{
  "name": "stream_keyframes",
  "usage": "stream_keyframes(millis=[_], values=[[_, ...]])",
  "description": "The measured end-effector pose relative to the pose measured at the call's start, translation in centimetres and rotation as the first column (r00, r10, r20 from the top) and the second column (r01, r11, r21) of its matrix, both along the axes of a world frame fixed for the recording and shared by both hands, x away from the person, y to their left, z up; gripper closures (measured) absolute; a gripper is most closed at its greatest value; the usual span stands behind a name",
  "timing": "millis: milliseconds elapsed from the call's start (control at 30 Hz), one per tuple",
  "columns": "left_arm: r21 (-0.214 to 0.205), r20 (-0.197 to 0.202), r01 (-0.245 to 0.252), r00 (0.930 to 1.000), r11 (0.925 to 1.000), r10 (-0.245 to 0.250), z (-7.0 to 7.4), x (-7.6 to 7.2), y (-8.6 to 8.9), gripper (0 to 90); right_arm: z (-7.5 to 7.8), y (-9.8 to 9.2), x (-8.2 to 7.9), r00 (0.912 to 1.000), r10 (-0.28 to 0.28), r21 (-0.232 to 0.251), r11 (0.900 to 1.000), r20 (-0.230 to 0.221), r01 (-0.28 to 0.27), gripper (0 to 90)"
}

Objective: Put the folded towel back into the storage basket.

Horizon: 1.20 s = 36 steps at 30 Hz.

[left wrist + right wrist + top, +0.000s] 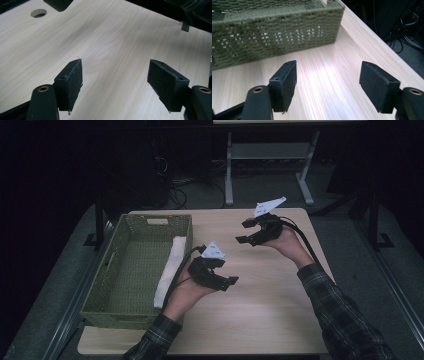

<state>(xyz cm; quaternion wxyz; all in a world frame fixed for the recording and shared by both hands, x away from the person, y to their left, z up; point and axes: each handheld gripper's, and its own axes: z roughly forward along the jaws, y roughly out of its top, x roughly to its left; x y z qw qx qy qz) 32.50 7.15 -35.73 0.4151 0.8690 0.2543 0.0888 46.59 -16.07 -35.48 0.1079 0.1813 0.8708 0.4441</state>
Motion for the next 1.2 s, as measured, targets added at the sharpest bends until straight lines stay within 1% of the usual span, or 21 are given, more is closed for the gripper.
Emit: stream_keyframes(millis=[33, 67, 100, 133, 200, 267, 400, 467, 533, 600, 667, 700, 733, 800, 867, 933, 1033, 1067, 1100, 1167, 1200], values=[[0.001, 0.002, -0.003, 1.0000, 1.0000, 0.003, -0.3, -0.1, -0.4, 27.5, 0.0, 0.0, 0.0, 1.0000, 0.000, 0.000, 1.0000, 0.000, 0.000, 29.2], [0.014, 0.010, -0.005, 0.9999, 0.9999, 0.005, -1.0, -0.4, -1.0, 27.1, -0.5, -0.8, -0.3, 0.9999, -0.015, 0.001, 0.9999, -0.003, 0.015, 28.4], [0.014, 0.010, -0.005, 0.9999, 0.9999, 0.005, -1.0, -0.4, -1.0, 27.0, -0.5, -0.8, -0.3, 0.9999, -0.015, 0.001, 0.9999, -0.003, 0.015, 28.4], [0.010, 0.018, -0.012, 0.9998, 0.9999, 0.012, -1.8, -0.7, -1.5, 27.0, -1.0, -1.6, -0.7, 0.9995, -0.032, 0.010, 0.9995, -0.007, 0.032, 27.3], [0.007, 0.018, -0.017, 0.9997, 0.9998, 0.016, -2.2, -0.9, -1.8, 27.0, -1.3, -2.0, -0.9, 0.9991, -0.041, 0.022, 0.9989, -0.011, 0.042, 27.0], [0.020, 0.031, -0.012, 0.9994, 0.9997, 0.012, -3.0, -1.1, -2.1, 27.0, -1.9, -2.9, -1.3, 0.9984, -0.054, 0.033, 0.9980, -0.017, 0.055, 26.0], [0.031, 0.038, -0.012, 0.9992, 0.9995, 0.011, -4.3, -1.3, -2.6, 25.7, -3.3, -4.1, -2.2, 0.9959, -0.087, 0.023, 0.9959, -0.026, 0.087, 22.6], [0.031, 0.027, -0.013, 0.9996, 0.9994, 0.012, -5.0, -1.3, -2.7, 24.7, -4.0, -4.6, -2.7, 0.9926, -0.117, 0.007, 0.9931, -0.032, 0.117, 18.6], [0.029, 0.018, -0.010, 0.9998, 0.9995, 0.009, -5.7, -1.2, -2.9, 24.2, -4.7, -5.1, -3.2, 0.9899, -0.134, 0.005, 0.9909, -0.047, 0.134, 18.3], [0.032, 0.007, -0.010, 0.9999, 0.9994, 0.010, -6.4, -1.1, -2.9, 22.6, -5.4, -5.5, -3.7, 0.9855, -0.156, 0.001, 0.9876, -0.065, 0.157, 17.0], [0.001, -0.010, -0.024, 0.9997, 0.9997, 0.024, -7.3, -0.9, -2.9, 22.4, -6.2, -6.0, -4.2, 0.9827, -0.170, 0.001, 0.9854, -0.074, 0.170, 16.7], [0.007, -0.005, -0.031, 0.9995, 0.9995, 0.031, -7.7, -0.8, -2.8, 22.4, -6.6, -6.2, -4.5, 0.9800, -0.179, -0.002, 0.9838, -0.088, 0.179, 16.0], [0.026, 0.012, -0.039, 0.9992, 0.9989, 0.039, -8.1, -0.8, -2.8, 22.4, -7.0, -6.4, -4.8, 0.9789, -0.185, -0.007, 0.9828, -0.087, 0.185, 15.9], [0.031, 0.010, -0.045, 0.9990, 0.9985, 0.045, -8.7, -0.7, -2.7, 22.2, -7.8, -6.7, -5.3, 0.9750, -0.202, -0.014, 0.9794, -0.092, 0.201, 14.4], [0.042, 0.027, -0.055, 0.9982, 0.9976, 0.054, -9.4, -0.6, -2.7, 21.5, -8.6, -7.1, -5.7, 0.9691, -0.223, -0.019, 0.9749, -0.106, 0.222, 13.9], [0.063, 0.028, -0.055, 0.9982, 0.9965, 0.053, -10.0, -0.6, -2.7, 20.9, -9.3, -7.4, -6.0, 0.9633, -0.245, -0.031, 0.9695, -0.110, 0.243, 13.7], [0.088, 0.041, -0.063, 0.9974, 0.9941, 0.059, -10.5, -0.5, -2.7, 19.9, -10.3, -8.0, -6.4, 0.9559, -0.272, -0.036, 0.9623, -0.111, 0.270, 13.6], [0.090, 0.048, -0.068, 0.9968, 0.9936, 0.064, -10.7, -0.6, -2.7, 19.9, -10.6, -8.0, -6.6, 0.9514, -0.284, -0.032, 0.9587, -0.118, 0.283, 13.6], [0.090, 0.051, -0.067, 0.9968, 0.9937, 0.062, -10.9, -0.5, -2.7, 19.9, -11.0, -8.2, -6.7, 0.9506, -0.288, -0.035, 0.9576, -0.116, 0.286, 13.7], [0.092, 0.044, -0.069, 0.9969, 0.9934, 0.065, -11.3, -0.5, -2.8, 19.9, -11.9, -8.2, -6.8, 0.9442, -0.310, -0.067, 0.9504, -0.112, 0.304, 13.7], [0.105, 0.040, -0.068, 0.9972, 0.9921, 0.064, -11.4, -0.4, -2.8, 19.8, -12.2, -8.2, -6.7, 0.9407, -0.319, -0.075, 0.9470, -0.115, 0.312, 13.7]])
